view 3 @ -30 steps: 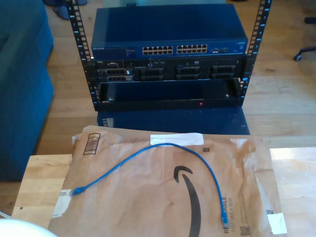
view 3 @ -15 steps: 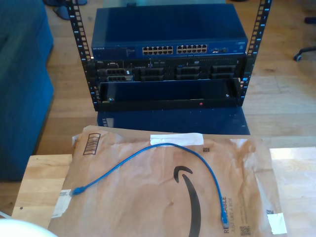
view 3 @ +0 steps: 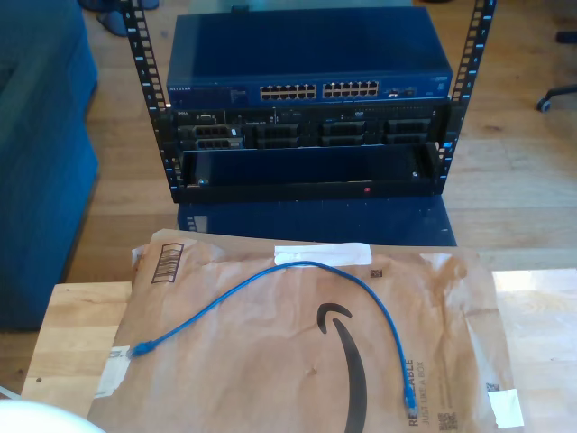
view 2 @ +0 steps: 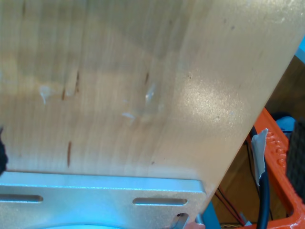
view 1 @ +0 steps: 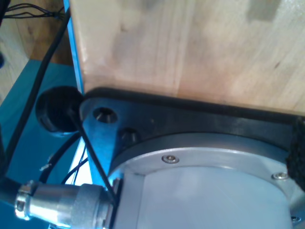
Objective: Grab the cable and plug it in
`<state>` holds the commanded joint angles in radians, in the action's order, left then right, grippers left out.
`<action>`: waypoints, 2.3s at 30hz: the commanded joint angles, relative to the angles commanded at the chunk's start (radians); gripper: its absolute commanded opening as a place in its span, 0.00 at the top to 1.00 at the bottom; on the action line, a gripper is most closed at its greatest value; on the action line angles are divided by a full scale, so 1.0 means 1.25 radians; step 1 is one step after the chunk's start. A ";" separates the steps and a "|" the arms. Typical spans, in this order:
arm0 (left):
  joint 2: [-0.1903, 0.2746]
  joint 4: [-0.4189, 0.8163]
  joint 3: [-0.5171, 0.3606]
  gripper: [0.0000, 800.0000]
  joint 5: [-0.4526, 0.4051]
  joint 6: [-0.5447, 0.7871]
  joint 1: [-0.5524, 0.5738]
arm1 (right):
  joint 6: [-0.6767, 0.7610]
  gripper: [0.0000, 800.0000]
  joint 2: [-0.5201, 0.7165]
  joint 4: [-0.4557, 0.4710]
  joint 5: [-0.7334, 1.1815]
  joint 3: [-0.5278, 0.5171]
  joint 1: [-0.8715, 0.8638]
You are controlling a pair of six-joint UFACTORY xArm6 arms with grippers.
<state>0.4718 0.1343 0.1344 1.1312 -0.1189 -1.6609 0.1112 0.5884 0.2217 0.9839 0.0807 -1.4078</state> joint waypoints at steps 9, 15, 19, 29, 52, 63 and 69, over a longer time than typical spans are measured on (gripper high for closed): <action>0.000 0.000 0.000 0.00 0.000 0.000 0.000 | 0.000 0.00 0.000 0.000 0.000 0.000 0.000; 0.000 -0.001 0.000 0.00 0.000 0.000 0.000 | 0.000 0.00 0.000 0.000 0.000 0.000 0.000; 0.000 0.000 0.000 0.00 0.000 0.000 0.000 | 0.000 0.00 0.000 -0.001 0.000 0.000 0.000; 0.000 0.000 0.000 0.00 0.000 0.000 0.000 | 0.000 0.00 0.001 0.000 0.000 0.000 0.000; 0.011 0.000 0.027 0.00 0.038 -0.005 -0.001 | 0.023 0.00 0.101 -0.004 0.075 0.055 0.002; 0.016 -0.126 0.335 0.00 0.438 -0.041 0.082 | 0.333 0.00 0.092 -0.110 0.133 0.234 0.282; 0.006 -0.166 0.376 0.00 0.449 -0.233 0.274 | 0.652 0.01 0.077 -0.108 0.136 0.273 0.589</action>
<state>0.4795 -0.0729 0.6040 1.6928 -0.4104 -1.3188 0.9260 0.6851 0.0867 1.1542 0.4214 -0.6713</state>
